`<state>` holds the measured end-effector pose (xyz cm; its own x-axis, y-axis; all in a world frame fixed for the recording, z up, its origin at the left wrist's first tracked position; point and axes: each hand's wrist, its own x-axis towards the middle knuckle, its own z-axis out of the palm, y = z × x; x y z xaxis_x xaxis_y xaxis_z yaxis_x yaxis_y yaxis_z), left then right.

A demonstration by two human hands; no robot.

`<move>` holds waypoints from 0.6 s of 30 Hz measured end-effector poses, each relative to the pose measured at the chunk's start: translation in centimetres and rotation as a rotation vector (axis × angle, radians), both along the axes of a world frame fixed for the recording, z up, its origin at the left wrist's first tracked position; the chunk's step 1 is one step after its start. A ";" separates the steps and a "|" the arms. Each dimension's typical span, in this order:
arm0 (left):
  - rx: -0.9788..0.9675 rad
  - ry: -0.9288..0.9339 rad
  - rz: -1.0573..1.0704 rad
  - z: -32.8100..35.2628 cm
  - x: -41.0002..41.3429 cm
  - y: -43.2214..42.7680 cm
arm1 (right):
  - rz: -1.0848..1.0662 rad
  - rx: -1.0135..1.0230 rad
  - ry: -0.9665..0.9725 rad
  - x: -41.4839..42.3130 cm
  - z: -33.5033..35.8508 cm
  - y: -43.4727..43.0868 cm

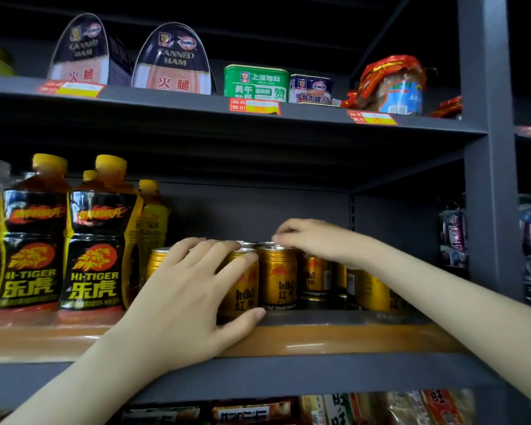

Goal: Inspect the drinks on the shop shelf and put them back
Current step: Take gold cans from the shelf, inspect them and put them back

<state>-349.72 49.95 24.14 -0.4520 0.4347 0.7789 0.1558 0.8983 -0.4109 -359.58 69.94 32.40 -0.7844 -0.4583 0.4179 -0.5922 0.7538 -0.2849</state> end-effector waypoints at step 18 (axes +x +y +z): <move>0.094 0.108 -0.104 -0.1 0.7 0.2 | 0.105 -0.146 0.459 6.6 -2.1 2.3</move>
